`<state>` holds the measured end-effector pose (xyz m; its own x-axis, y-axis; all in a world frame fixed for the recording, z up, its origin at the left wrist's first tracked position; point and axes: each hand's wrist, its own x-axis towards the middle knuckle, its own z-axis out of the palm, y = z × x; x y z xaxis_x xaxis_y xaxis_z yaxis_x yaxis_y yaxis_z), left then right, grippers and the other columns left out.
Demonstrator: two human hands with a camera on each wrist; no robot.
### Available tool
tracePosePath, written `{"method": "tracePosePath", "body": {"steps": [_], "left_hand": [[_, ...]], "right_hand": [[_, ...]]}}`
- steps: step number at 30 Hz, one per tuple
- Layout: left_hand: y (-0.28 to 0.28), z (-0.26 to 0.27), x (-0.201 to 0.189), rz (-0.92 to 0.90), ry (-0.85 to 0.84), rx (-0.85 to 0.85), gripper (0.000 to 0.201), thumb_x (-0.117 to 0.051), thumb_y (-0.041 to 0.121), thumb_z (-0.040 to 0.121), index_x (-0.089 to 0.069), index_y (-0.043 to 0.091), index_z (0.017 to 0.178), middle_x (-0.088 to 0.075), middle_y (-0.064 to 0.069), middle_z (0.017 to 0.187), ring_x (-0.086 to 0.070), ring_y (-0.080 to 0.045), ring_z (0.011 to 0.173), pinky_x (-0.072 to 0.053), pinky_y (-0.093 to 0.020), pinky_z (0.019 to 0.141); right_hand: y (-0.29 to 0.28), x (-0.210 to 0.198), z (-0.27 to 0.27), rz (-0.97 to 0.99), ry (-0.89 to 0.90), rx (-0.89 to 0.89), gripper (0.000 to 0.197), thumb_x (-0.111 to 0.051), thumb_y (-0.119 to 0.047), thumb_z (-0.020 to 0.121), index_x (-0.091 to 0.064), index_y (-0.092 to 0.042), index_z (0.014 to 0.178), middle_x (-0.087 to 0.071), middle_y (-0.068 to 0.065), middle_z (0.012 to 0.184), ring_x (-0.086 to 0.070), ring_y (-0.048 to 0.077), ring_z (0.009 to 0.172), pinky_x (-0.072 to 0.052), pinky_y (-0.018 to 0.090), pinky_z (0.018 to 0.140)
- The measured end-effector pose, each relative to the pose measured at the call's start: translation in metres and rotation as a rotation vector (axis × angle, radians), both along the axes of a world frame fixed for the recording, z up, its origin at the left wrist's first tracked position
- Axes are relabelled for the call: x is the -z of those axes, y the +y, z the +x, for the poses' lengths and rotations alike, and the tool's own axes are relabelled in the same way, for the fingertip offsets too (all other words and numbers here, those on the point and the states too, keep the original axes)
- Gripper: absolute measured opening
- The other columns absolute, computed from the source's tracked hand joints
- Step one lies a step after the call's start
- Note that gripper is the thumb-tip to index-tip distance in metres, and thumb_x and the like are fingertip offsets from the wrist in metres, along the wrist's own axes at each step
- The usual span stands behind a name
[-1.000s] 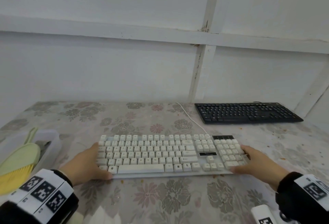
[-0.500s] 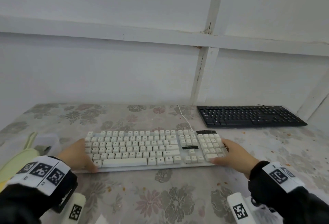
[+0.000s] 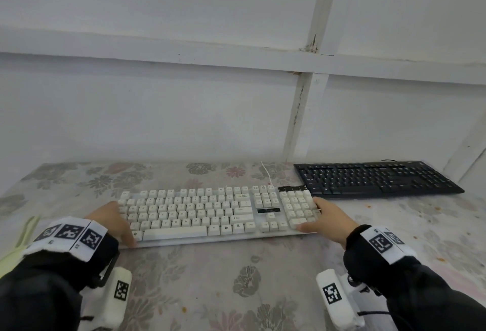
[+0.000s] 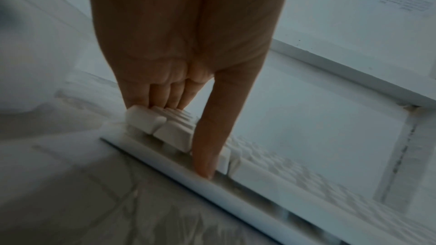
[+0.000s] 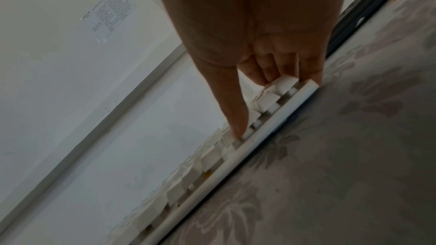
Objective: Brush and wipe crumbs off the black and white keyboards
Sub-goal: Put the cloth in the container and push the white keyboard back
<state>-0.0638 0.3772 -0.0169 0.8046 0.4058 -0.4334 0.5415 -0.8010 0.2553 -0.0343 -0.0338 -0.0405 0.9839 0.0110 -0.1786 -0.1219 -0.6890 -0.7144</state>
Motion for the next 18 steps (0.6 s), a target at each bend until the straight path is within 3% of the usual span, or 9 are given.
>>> {"method": "tracePosePath", "body": {"steps": [7,13,18], "left_hand": [[0.007,0.031,-0.002,-0.005,-0.019,-0.031,0.081,-0.080,0.000,0.065,-0.037,-0.001,0.134,-0.046,-0.019,0.134,-0.043,-0.033,0.123,-0.038,-0.035,0.096],[0.015,0.056,0.003,-0.028,-0.052,-0.051,0.085,-0.081,-0.003,0.062,-0.036,-0.003,0.134,-0.044,-0.021,0.136,-0.042,-0.035,0.125,-0.035,-0.040,0.102],[0.022,0.074,0.005,-0.033,-0.078,-0.028,0.096,-0.082,0.002,0.063,-0.028,0.002,0.142,-0.037,-0.018,0.144,-0.036,-0.034,0.131,-0.032,-0.039,0.107]], "right_hand": [[0.010,0.003,0.028,-0.019,0.006,-0.019,0.045,-0.081,-0.017,0.072,-0.057,-0.018,0.111,-0.066,-0.005,0.106,-0.062,0.015,0.101,-0.048,0.031,0.093],[0.021,0.003,0.050,-0.117,-0.043,-0.009,0.042,-0.077,-0.020,0.076,-0.056,-0.012,0.112,-0.062,0.003,0.109,-0.058,0.019,0.102,-0.045,0.029,0.087],[0.025,0.006,0.067,-0.152,-0.032,0.015,0.047,-0.078,-0.023,0.076,-0.056,-0.010,0.115,-0.063,0.006,0.112,-0.059,0.021,0.104,-0.047,0.036,0.093]]}}
